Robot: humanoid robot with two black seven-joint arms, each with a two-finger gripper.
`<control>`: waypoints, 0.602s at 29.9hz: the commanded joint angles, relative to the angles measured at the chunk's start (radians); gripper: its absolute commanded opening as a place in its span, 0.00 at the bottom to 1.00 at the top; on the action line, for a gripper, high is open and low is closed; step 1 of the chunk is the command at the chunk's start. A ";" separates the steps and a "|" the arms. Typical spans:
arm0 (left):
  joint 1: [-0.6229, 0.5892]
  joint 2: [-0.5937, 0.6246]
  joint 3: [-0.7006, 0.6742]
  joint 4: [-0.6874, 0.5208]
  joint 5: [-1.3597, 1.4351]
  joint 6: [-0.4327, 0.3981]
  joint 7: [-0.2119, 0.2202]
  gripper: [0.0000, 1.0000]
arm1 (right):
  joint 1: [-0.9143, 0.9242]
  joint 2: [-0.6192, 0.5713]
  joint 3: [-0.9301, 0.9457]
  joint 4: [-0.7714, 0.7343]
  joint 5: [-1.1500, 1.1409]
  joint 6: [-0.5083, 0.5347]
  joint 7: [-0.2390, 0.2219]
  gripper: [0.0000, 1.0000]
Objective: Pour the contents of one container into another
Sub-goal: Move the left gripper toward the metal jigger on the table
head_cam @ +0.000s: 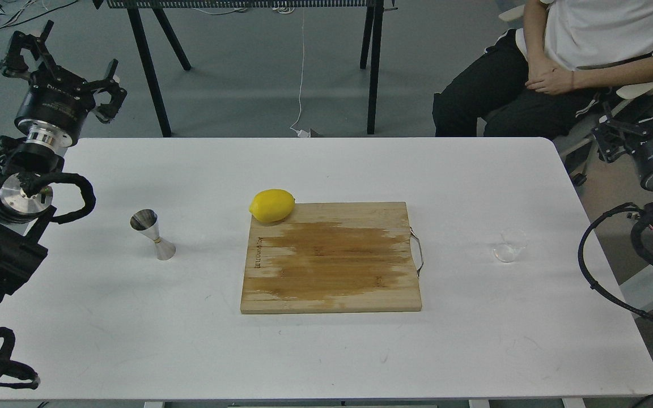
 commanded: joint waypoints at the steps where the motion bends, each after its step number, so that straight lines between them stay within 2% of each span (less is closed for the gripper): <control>1: 0.001 0.002 -0.001 -0.007 0.000 0.000 0.000 1.00 | 0.000 0.002 0.000 -0.002 -0.001 0.000 0.003 1.00; 5: 0.007 0.004 -0.004 -0.021 -0.001 0.000 -0.003 1.00 | -0.003 0.002 0.000 -0.002 -0.001 0.000 0.003 1.00; 10: 0.066 0.030 -0.011 -0.140 0.002 0.000 -0.009 1.00 | -0.003 0.002 0.001 0.003 0.000 0.000 0.003 1.00; 12: 0.119 0.086 -0.005 -0.253 0.006 0.000 -0.009 1.00 | -0.003 0.002 0.001 0.006 0.000 0.000 0.003 1.00; 14: 0.187 0.169 -0.001 -0.422 0.017 0.004 -0.009 1.00 | -0.006 0.002 0.003 0.009 0.002 0.000 0.003 1.00; 18: 0.297 0.330 -0.013 -0.739 0.162 0.097 -0.012 1.00 | -0.009 0.002 0.001 0.006 0.000 0.000 0.003 1.00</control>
